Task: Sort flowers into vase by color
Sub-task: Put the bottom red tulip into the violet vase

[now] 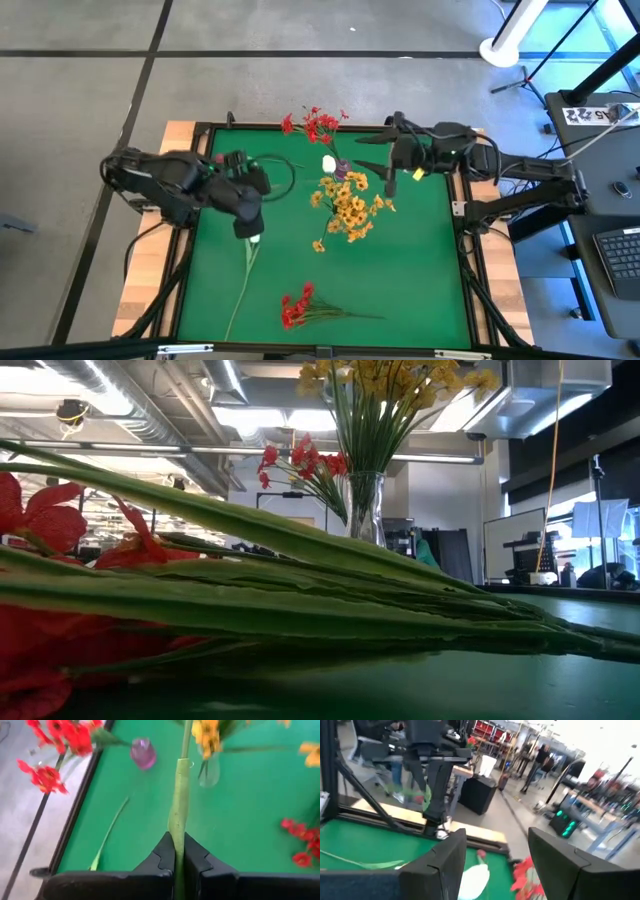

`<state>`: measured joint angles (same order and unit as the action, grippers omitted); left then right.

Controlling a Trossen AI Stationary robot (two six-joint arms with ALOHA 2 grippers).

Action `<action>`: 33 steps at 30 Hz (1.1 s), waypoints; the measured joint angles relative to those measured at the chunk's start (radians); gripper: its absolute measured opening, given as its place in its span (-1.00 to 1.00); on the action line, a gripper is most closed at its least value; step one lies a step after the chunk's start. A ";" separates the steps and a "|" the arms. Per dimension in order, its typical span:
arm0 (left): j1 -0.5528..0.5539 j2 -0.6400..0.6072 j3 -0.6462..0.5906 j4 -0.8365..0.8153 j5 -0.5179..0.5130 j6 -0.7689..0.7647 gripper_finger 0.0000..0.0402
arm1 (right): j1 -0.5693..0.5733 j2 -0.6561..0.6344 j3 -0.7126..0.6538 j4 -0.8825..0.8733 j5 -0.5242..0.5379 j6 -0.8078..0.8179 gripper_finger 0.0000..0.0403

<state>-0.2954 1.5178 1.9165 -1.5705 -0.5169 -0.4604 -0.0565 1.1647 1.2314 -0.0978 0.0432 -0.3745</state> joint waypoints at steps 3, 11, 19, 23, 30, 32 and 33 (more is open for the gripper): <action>0.049 -0.001 0.032 0.000 0.003 0.044 -1.00 | 0.045 0.052 0.055 0.001 0.061 -0.084 0.06; 0.216 -0.001 0.033 -0.001 0.041 0.082 -1.00 | 0.150 0.194 0.189 -0.003 0.356 -0.360 0.06; 0.365 0.002 0.033 0.000 0.065 0.086 -1.00 | 0.170 0.263 0.233 0.000 0.438 -0.447 0.06; 0.408 0.009 0.033 0.015 0.099 0.104 -1.00 | 0.168 0.323 0.256 -0.002 0.512 -0.526 0.06; 0.418 0.009 0.033 0.076 0.198 0.139 -1.00 | 0.168 0.422 0.330 0.000 0.659 -0.655 0.06; 0.410 0.008 0.033 0.090 0.224 0.150 -1.00 | 0.167 0.439 0.348 0.002 0.696 -0.691 0.06; 0.405 0.008 0.033 0.097 0.233 0.156 -1.00 | 0.167 0.445 0.352 0.003 0.713 -0.713 0.06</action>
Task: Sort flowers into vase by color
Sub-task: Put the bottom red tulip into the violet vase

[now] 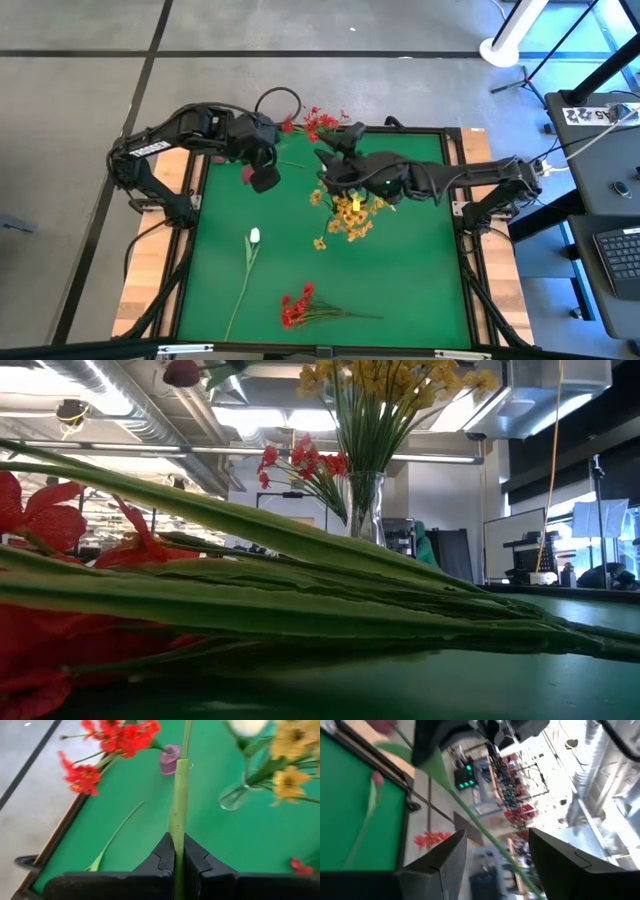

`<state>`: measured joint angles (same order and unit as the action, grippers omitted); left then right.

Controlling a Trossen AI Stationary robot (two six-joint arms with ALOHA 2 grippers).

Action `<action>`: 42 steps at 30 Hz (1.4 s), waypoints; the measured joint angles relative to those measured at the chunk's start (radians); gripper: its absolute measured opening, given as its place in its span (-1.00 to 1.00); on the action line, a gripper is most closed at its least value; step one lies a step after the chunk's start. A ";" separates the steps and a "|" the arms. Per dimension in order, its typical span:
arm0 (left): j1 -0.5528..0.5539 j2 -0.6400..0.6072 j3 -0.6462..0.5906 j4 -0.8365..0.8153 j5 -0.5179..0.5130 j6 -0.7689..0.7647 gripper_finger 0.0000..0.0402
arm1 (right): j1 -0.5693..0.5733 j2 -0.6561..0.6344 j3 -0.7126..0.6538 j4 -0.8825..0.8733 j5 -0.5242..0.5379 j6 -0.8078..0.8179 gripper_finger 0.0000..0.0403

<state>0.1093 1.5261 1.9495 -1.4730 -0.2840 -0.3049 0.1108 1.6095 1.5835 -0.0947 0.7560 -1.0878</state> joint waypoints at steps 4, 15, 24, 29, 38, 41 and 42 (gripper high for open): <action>-0.025 0.000 0.000 0.026 0.014 0.002 -0.99 | 0.000 0.015 0.002 -0.012 0.067 -0.051 0.06; -0.096 0.000 0.000 0.042 0.048 0.002 -0.98 | 0.000 0.013 0.002 -0.027 0.125 -0.072 0.06; -0.129 0.000 0.000 0.047 0.037 0.002 -0.98 | 0.001 0.013 0.002 -0.033 0.126 -0.069 -0.09; -0.112 0.000 0.000 0.047 0.014 0.001 -0.97 | 0.001 0.013 0.002 -0.038 0.126 -0.043 -0.42; -0.046 0.000 0.000 0.045 0.013 0.002 -0.97 | 0.001 0.013 0.002 -0.070 0.113 -0.018 -0.80; -0.031 0.000 0.000 0.047 0.013 0.003 -0.97 | 0.001 0.013 0.002 -0.090 0.110 -0.010 -0.85; -0.028 0.000 0.000 0.046 0.013 0.004 -0.97 | 0.001 0.013 0.002 -0.094 0.110 -0.009 -0.87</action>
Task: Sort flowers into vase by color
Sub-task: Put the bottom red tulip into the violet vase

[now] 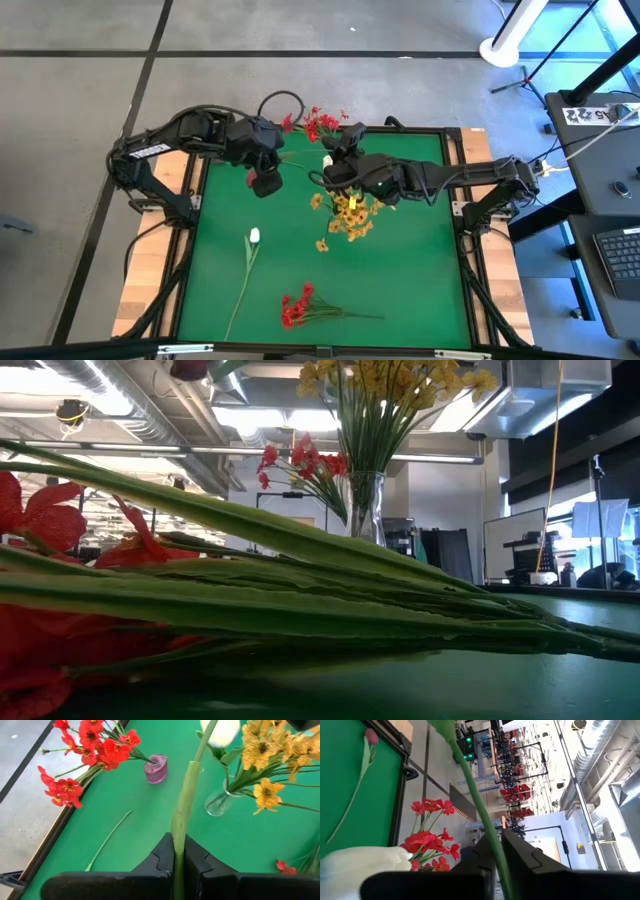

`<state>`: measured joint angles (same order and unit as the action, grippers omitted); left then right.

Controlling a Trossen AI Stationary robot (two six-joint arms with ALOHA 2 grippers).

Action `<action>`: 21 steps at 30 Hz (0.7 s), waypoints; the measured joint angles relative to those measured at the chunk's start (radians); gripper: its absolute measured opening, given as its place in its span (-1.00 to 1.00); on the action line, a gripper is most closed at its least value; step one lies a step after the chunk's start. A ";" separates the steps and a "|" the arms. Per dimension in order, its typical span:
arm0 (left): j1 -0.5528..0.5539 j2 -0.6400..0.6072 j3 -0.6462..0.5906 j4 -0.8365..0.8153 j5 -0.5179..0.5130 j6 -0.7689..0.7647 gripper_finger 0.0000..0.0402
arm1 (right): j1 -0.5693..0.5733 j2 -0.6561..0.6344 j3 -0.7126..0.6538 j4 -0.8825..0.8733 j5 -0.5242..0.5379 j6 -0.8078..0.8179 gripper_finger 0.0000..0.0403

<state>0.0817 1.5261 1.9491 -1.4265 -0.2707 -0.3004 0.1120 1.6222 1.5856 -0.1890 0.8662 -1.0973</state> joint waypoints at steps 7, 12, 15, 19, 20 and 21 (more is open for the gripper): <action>0.004 0.000 0.000 0.004 -0.005 0.077 -0.93 | 0.000 0.000 0.000 -0.010 0.006 0.003 -0.97; -0.034 0.000 0.000 0.011 -0.105 0.128 -0.73 | 0.000 0.000 0.000 -0.025 0.017 0.003 -0.99; -0.052 0.000 0.000 0.012 -0.187 0.140 -0.59 | 0.000 0.000 0.000 -0.024 0.033 0.005 -0.99; -0.082 0.000 0.022 0.005 -0.273 0.153 -0.41 | -0.004 0.000 0.000 -0.024 0.059 0.031 -0.99; -0.091 0.000 0.035 0.007 -0.277 0.154 -0.37 | -0.010 0.000 0.000 -0.024 0.069 0.039 -0.99; -0.101 0.000 0.050 0.008 -0.284 0.156 -0.33 | -0.014 0.000 0.000 -0.024 0.079 0.048 -0.99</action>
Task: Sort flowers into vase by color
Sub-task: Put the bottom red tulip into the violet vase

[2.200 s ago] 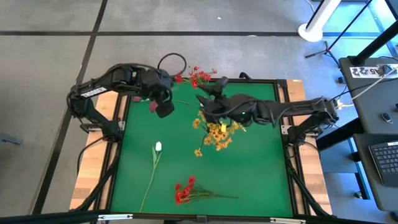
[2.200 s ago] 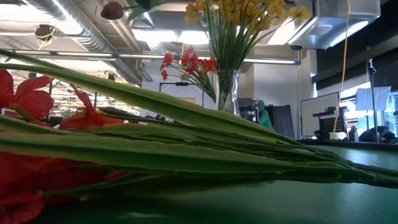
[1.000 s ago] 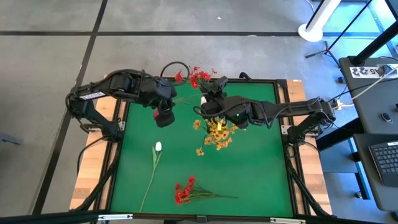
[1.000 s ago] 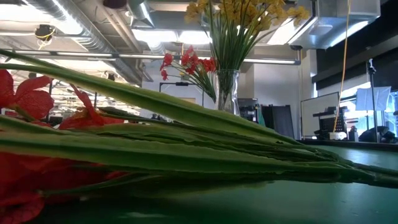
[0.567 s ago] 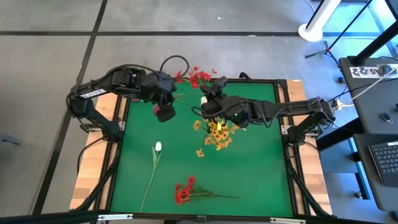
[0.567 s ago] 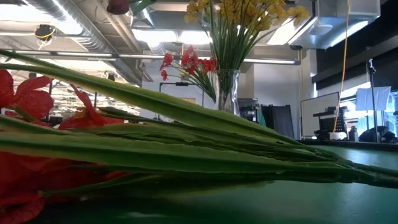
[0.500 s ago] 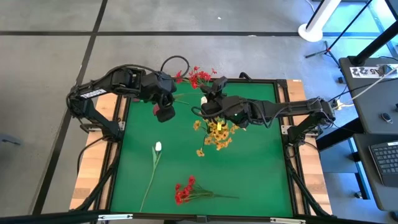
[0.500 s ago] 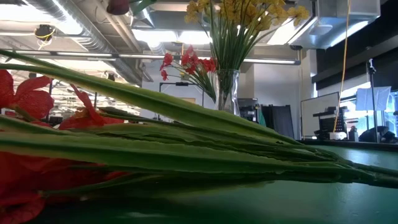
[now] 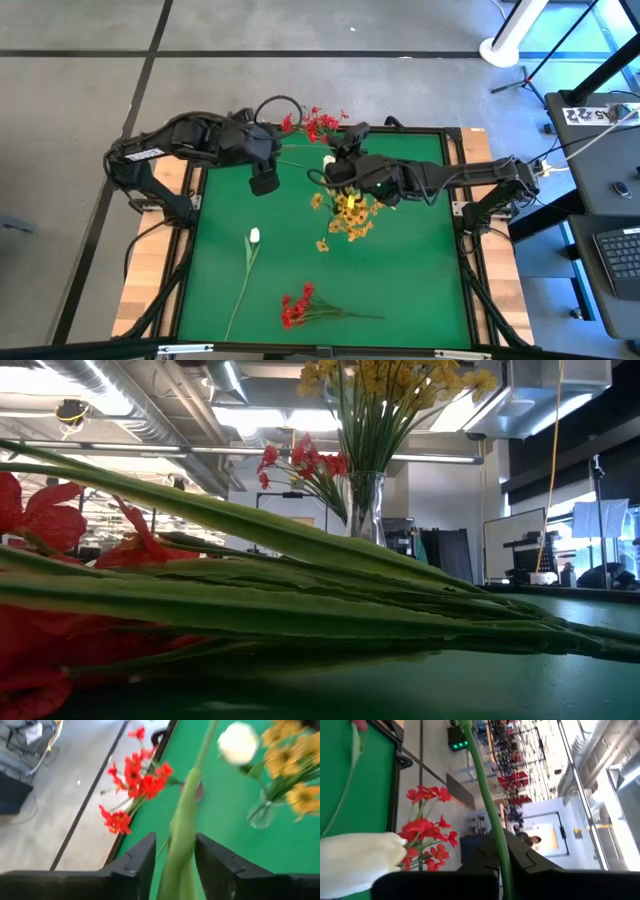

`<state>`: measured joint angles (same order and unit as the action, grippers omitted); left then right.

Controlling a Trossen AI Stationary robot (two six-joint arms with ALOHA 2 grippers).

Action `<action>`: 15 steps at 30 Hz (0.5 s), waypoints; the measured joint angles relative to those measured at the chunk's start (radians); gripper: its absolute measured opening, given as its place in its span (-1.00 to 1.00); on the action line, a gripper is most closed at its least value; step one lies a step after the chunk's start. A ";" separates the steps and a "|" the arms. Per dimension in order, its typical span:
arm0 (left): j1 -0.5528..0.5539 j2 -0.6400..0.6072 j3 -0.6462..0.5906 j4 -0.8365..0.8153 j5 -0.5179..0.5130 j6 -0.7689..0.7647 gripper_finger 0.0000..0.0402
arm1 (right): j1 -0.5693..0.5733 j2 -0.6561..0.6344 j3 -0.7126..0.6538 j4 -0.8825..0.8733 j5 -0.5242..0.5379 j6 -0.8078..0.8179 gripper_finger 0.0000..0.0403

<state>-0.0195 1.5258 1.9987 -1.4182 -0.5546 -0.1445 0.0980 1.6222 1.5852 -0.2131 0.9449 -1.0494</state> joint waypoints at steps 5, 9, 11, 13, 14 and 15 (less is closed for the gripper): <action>-0.064 0.000 0.087 0.001 -0.078 0.002 -0.20 | -0.024 -0.001 0.000 -0.015 0.058 0.064 -1.00; -0.128 0.000 0.154 0.002 -0.161 0.031 -0.16 | -0.057 -0.010 -0.001 -0.032 0.050 0.148 -1.00; -0.164 -0.001 0.179 0.006 -0.207 0.046 -0.16 | -0.077 -0.028 -0.001 -0.047 0.005 0.209 -1.00; -0.202 -0.007 0.194 0.018 -0.253 0.061 -0.16 | -0.098 -0.049 -0.001 -0.061 -0.066 0.284 -1.00; -0.221 -0.015 0.196 0.027 -0.270 0.070 -0.16 | -0.110 -0.065 -0.001 -0.082 -0.110 0.323 -1.00; -0.240 -0.021 0.197 0.037 -0.286 0.076 -0.16 | -0.123 -0.081 -0.001 -0.099 -0.152 0.366 -1.00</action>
<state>-0.2597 1.5044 2.1953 -1.3811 -0.8405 -0.0681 -0.0248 1.5415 1.5841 -0.3122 0.7928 -0.6830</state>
